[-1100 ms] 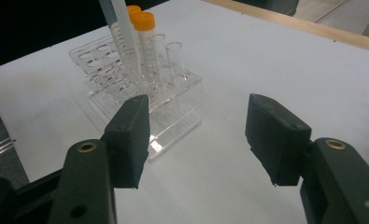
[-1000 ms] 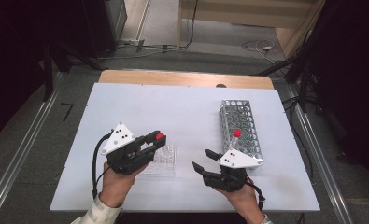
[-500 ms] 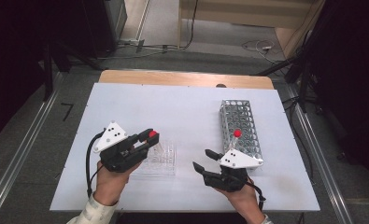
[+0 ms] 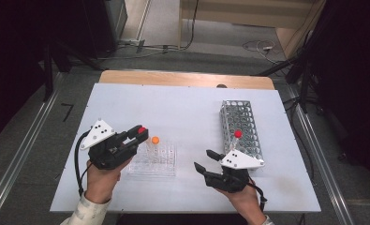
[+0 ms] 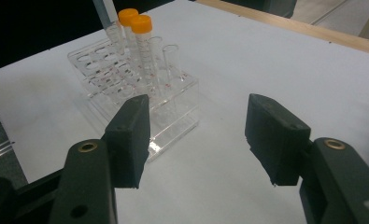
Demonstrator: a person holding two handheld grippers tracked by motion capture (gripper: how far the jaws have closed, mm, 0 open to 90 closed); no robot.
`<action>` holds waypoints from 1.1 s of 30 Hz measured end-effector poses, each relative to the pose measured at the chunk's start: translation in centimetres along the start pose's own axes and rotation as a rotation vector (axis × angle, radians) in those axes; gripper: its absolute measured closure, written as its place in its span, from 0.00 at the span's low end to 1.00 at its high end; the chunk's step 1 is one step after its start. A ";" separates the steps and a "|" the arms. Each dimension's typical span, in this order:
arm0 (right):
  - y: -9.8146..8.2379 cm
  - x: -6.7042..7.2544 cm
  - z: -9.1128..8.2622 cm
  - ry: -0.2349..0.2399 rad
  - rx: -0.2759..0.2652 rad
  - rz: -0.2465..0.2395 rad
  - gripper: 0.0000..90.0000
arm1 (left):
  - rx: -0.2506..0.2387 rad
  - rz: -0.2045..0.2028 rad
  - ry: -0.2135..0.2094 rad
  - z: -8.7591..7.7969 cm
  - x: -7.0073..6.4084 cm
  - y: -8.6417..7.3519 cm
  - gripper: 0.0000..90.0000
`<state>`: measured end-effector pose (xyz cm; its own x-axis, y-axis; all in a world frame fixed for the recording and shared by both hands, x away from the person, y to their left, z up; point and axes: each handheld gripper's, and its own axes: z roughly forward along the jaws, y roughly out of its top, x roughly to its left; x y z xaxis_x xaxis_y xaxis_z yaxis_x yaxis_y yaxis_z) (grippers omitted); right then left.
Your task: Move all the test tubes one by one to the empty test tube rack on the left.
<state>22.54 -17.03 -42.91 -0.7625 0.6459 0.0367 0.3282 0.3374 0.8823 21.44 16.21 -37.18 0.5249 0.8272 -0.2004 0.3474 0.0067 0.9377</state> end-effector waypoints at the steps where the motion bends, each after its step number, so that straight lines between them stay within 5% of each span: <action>1: 0.0 0.0 0.0 -0.001 0.000 0.002 0.43 | -0.002 -0.003 0.002 0.0 0.0 0.0 0.78; 33: 0.0 -0.1 -0.1 -0.006 -0.006 0.006 0.43 | -0.025 -0.019 0.081 -1.1 1.8 0.3 0.78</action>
<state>22.50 -17.17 -42.84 -0.7571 0.6521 0.0396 0.3299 0.3294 0.8847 21.69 18.33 -36.92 0.4533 0.8697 -0.1955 0.3366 0.0361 0.9410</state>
